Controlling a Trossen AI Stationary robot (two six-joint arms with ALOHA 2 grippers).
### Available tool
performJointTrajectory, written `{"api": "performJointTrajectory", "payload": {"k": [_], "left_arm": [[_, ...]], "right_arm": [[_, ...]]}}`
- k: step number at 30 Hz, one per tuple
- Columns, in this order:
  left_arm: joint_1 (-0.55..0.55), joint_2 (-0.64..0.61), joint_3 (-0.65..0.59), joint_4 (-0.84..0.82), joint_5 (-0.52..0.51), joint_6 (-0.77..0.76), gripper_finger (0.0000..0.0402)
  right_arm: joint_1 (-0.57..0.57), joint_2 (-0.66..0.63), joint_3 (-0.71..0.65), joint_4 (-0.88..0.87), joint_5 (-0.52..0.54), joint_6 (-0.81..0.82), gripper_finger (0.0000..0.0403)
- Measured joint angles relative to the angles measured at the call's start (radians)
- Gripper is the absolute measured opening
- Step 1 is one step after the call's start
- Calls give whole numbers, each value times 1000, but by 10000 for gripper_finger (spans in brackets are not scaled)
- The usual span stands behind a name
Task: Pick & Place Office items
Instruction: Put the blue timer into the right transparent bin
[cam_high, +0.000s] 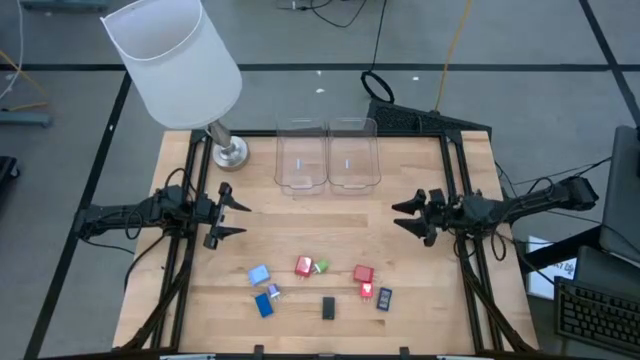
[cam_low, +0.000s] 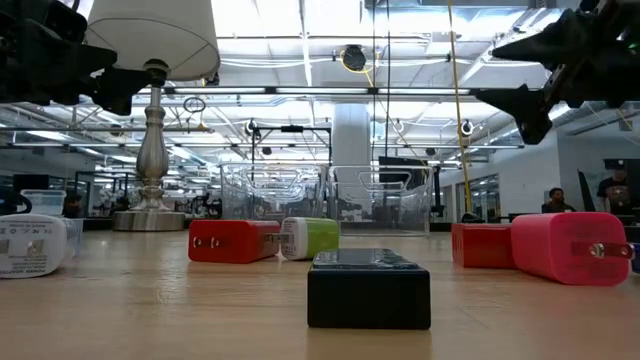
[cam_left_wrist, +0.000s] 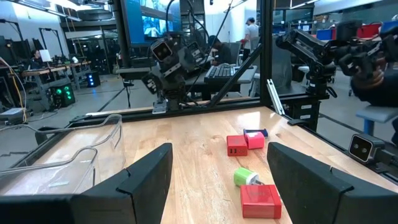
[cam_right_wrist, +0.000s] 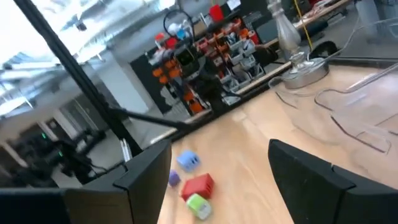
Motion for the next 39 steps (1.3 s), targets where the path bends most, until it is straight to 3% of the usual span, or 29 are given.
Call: {"api": "performJointTrajectory", "payload": {"k": [10, 16, 20, 25, 27, 32, 39], "left_arm": [[0, 0, 0, 0, 0, 0, 267], [0, 0, 0, 0, 0, 0, 267], [0, 0, 0, 0, 0, 0, 267], [0, 1, 0, -1, 0, 0, 267], [0, 1, 0, 0, 0, 0, 267], [0, 1, 0, 0, 0, 0, 267], [0, 1, 0, 0, 0, 0, 267]], "right_arm": [[4, 56, 0, 2, -4, -400, 263], [35, 163, 85, -89, 73, -327, 263], [84, 301, 294, -266, 113, -327, 263], [225, 521, 482, -479, 109, -262, 263], [293, 597, 543, -489, 96, -225, 263], [426, 764, 576, -490, -72, -188, 261], [517, 954, 546, -329, -21, -178, 252]]}}
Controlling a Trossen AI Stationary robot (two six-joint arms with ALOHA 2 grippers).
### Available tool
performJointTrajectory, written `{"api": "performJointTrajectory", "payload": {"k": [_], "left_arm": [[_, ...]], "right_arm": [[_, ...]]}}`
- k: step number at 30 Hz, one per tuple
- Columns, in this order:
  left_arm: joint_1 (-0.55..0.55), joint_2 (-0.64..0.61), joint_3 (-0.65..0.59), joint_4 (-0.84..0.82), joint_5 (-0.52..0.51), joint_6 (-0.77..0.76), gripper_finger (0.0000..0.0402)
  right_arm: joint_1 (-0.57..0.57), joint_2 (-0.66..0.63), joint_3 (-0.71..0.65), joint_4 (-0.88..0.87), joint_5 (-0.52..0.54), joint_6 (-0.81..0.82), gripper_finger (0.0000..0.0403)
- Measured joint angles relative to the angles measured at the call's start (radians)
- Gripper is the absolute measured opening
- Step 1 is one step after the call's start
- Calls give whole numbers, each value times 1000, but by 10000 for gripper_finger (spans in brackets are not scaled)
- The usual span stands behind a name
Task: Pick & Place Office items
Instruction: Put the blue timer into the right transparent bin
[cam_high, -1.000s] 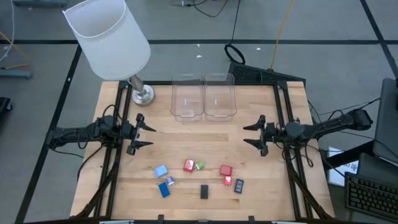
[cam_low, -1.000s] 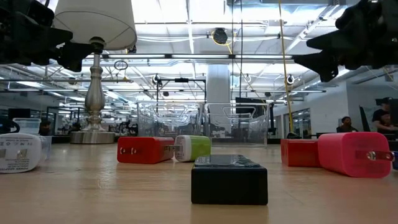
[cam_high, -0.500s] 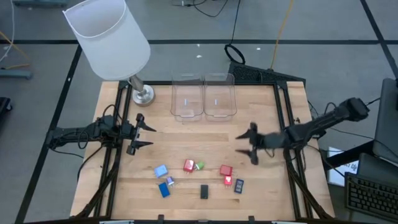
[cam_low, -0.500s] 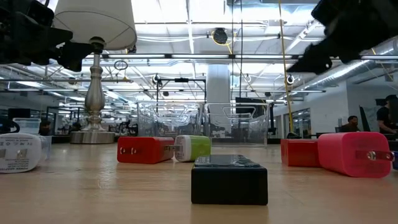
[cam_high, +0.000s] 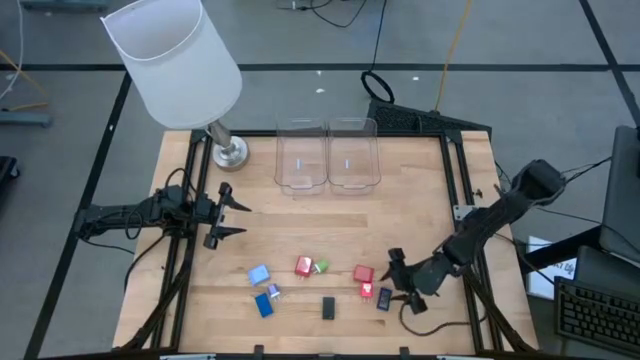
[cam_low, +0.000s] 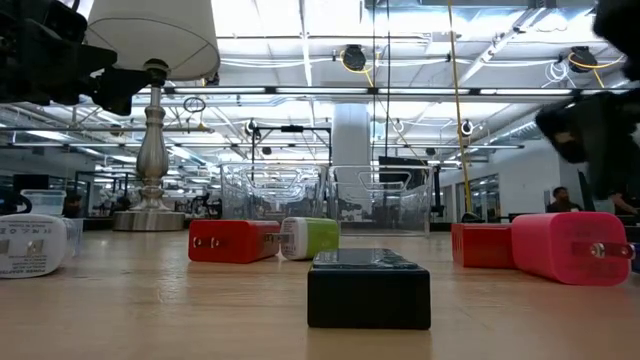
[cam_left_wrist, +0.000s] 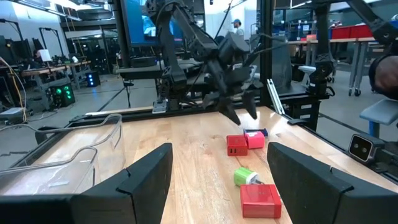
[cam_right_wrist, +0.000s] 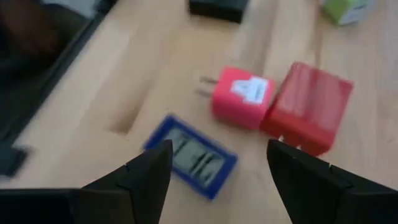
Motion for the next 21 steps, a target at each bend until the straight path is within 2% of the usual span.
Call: {"api": "performJointTrajectory", "payload": {"k": [7, 15, 17, 21], "left_arm": [[0, 0, 0, 0, 0, 0, 267], [0, 0, 0, 0, 0, 0, 267], [0, 0, 0, 0, 0, 0, 267], [0, 0, 0, 0, 0, 0, 267]], "right_arm": [[1, 142, 2, 84, -12, -77, 251], [7, 193, 6, 105, -88, -58, 251], [8, 189, 6, 98, -70, -37, 251], [-7, 171, 3, 84, 43, -35, 251]]}}
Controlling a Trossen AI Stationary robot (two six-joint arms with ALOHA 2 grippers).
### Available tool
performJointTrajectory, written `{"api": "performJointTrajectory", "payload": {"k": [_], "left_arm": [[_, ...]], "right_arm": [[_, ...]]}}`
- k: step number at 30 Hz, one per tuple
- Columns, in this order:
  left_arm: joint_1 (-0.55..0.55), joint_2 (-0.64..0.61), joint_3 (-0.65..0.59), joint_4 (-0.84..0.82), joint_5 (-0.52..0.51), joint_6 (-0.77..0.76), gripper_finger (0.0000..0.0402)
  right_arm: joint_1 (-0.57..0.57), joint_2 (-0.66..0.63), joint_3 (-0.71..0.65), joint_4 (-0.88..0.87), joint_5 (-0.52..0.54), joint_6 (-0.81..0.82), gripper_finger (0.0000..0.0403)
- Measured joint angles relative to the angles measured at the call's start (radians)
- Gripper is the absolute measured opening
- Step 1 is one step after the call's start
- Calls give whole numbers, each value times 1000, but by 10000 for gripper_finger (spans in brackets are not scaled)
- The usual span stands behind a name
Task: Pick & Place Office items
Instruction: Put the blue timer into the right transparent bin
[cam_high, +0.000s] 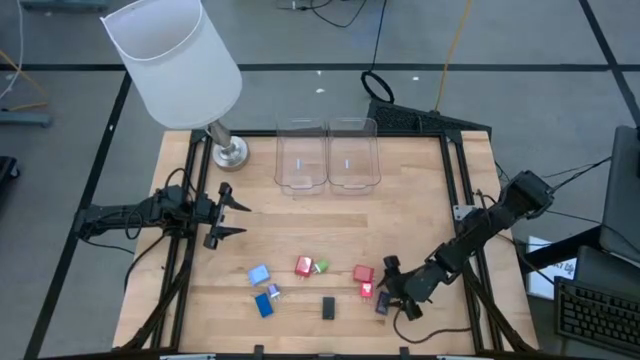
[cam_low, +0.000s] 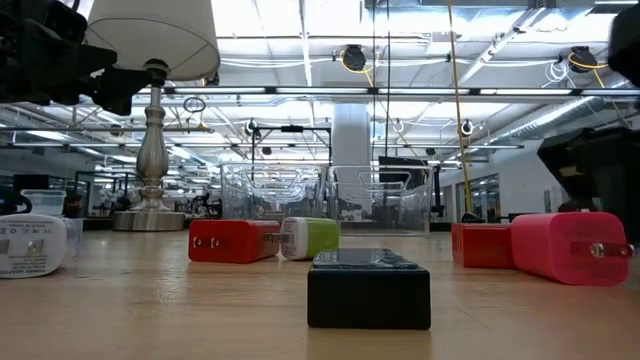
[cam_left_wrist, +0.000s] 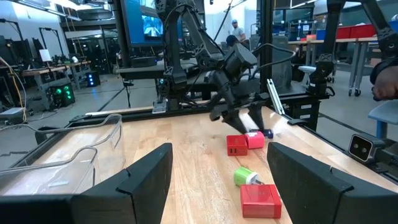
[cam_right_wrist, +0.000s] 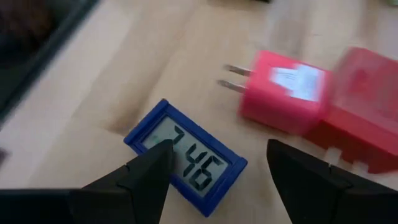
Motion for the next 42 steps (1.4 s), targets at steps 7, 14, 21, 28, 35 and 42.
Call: {"api": "performJointTrajectory", "payload": {"k": [7, 14, 21, 28, 35, 42], "left_arm": [[0, 0, 0, -1, 0, 0, 267], [0, 0, 0, 0, 0, 0, 267], [0, 0, 0, 0, 0, 0, 267], [0, 0, 0, 0, 0, 0, 267], [0, 0, 0, 0, 0, 0, 267], [0, 0, 0, 0, 0, 0, 267]], "right_arm": [[-39, -10, -2, -5, 236, -28, 251], [-44, -10, -2, 24, 176, -71, 251], [-45, -11, -2, 74, -57, 105, 251], [-45, -11, -1, 108, -297, 200, 251], [-46, -16, 5, -16, -281, 221, 251], [-53, -94, 4, -251, -336, 332, 251]]}}
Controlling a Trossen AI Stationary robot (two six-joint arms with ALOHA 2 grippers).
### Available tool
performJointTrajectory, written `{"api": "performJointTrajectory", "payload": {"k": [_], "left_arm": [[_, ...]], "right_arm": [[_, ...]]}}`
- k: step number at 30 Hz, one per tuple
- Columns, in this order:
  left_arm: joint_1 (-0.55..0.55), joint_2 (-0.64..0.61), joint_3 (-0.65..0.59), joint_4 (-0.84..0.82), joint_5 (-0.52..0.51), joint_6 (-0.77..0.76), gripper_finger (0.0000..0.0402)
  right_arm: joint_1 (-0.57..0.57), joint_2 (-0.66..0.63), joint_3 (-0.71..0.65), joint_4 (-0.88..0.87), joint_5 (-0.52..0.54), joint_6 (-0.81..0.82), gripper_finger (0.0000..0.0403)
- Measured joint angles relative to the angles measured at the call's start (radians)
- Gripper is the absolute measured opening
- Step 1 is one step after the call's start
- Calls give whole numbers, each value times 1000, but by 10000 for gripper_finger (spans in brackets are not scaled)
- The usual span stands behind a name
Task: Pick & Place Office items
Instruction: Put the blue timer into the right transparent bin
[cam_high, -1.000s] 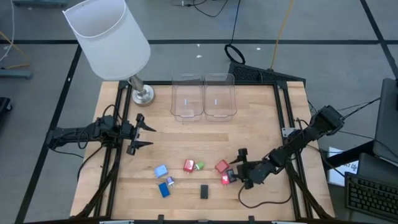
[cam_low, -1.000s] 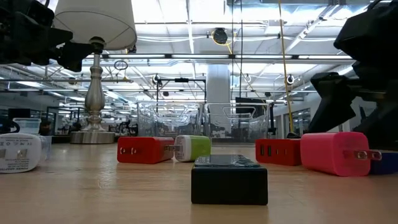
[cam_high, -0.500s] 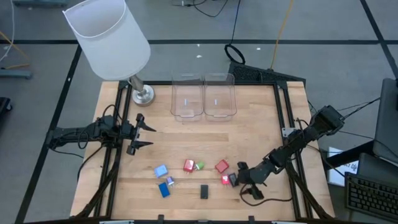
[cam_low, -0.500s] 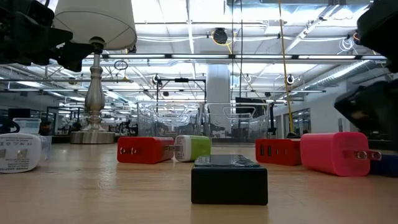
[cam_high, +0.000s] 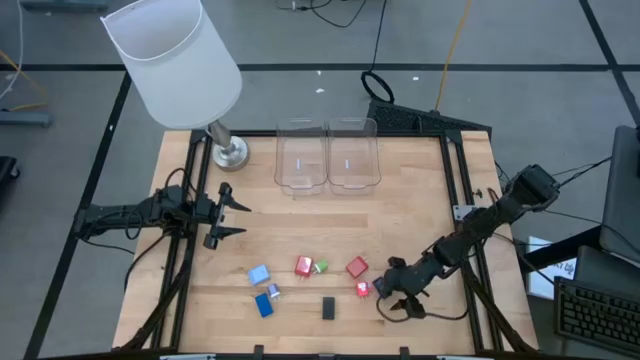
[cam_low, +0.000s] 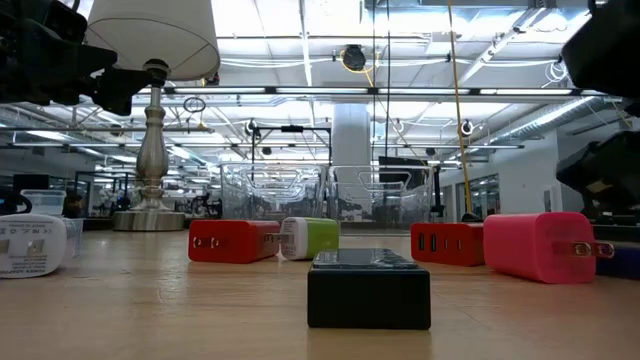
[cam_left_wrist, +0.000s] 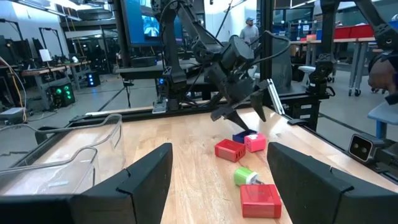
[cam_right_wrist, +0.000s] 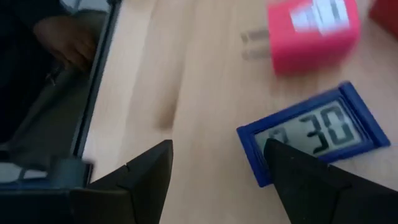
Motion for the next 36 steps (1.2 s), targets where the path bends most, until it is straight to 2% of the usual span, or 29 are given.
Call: {"api": "performJointTrajectory", "payload": {"k": [2, 6, 12, 18, 22, 27, 36], "left_arm": [[0, 0, 0, 0, 0, 0, 267], [0, 0, 0, 0, 0, 0, 267], [0, 0, 0, -1, 0, 0, 267], [0, 0, 0, 0, 0, 0, 267], [0, 0, 0, 0, 0, 0, 267], [0, 0, 0, 0, 0, 0, 267], [0, 0, 0, 0, 0, 0, 267]], "right_arm": [[0, -44, -1, -46, 6, 25, 251], [0, -136, -6, -102, 88, 19, 251], [0, -223, -5, -99, 272, -29, 251], [-1, -217, -5, -45, 369, -71, 251], [0, -216, -5, -137, 379, -57, 251], [43, -162, -6, -190, 488, -5, 251], [101, -31, -4, -160, 499, 13, 251]]}}
